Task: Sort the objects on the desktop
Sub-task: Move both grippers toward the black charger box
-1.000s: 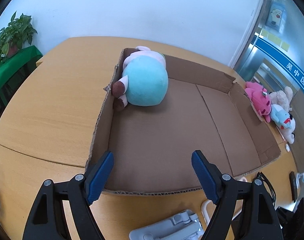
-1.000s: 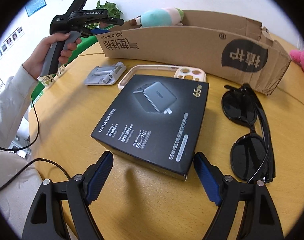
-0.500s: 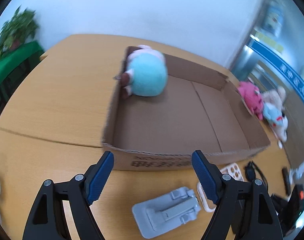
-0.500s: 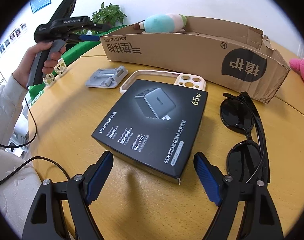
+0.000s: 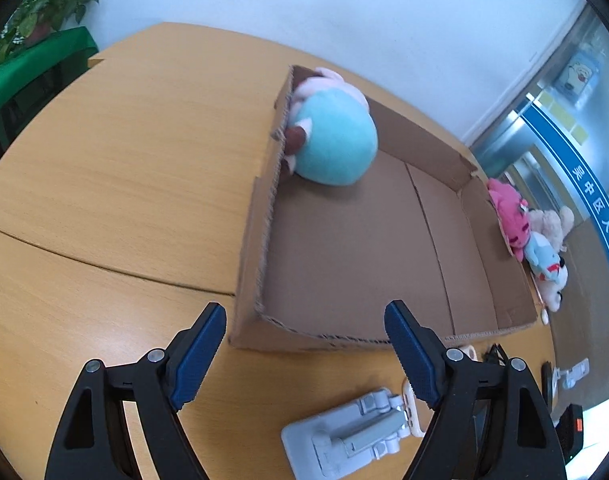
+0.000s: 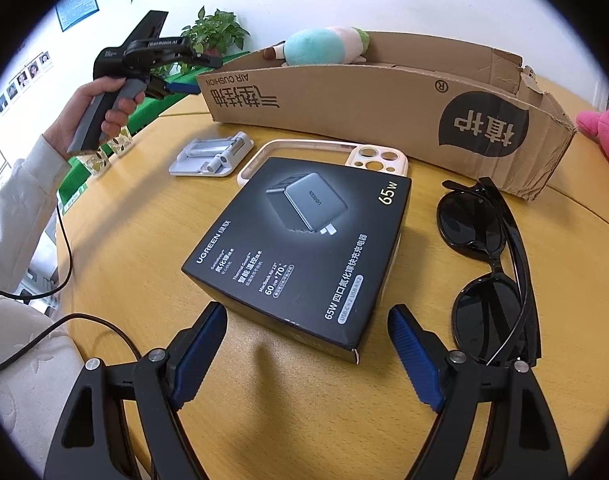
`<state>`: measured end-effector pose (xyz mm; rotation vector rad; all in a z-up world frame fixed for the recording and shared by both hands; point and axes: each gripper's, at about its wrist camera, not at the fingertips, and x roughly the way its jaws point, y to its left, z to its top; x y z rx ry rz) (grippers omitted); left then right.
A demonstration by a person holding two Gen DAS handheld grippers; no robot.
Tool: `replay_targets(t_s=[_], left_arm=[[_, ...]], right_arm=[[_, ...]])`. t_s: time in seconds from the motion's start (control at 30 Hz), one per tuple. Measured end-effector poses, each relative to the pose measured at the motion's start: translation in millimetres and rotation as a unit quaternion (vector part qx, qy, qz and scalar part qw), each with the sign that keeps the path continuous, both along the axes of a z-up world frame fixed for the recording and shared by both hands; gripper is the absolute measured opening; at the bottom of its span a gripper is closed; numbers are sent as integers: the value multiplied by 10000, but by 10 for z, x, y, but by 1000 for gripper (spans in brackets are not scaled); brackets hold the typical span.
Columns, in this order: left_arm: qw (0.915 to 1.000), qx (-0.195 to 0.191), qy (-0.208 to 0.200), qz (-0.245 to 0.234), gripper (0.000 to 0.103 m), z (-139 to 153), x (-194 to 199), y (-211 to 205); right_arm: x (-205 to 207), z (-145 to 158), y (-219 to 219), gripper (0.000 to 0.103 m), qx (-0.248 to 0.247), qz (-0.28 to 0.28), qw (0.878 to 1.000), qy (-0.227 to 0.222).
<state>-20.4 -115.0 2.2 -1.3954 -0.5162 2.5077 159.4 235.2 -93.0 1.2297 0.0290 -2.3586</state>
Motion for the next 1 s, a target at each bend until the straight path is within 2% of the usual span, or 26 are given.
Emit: replay_targets(t_s=[0.13,0.23,0.33,0.53,0.67,0.73,0.77,0.83,1.0], left_arm=[[9999,-60,-18,-98,81,9,77,100],[9996,43,-31,-265,81,17,128,137],[9994,-226,31,-257,81,35,190,164],[9993,-30,371,78,82,150,96,-111],[9995,215,216,-83,82,71,-130,-145],[9996,205,69,-174,79,20,-198,-87],[9996,175,-13,-207,66,-2,-206,-47],[9996,-134,-188,-182,56,-50,-191,39],[9994,-107,-281,-175,51,-56,-101,60]], right_arm=[[5,6,-11,83,24,93,10000,20],[2,22,-15,83,11,111,9999,67],[-10,26,-22,83,0,124,9999,109],[-21,13,-41,83,49,187,9997,113],[-19,-2,-37,83,39,160,9998,75],[-8,2,-39,83,34,138,9999,74],[-2,7,-38,83,26,131,9999,79],[6,17,-33,83,22,109,9999,82],[13,15,-16,83,-26,120,9999,41]])
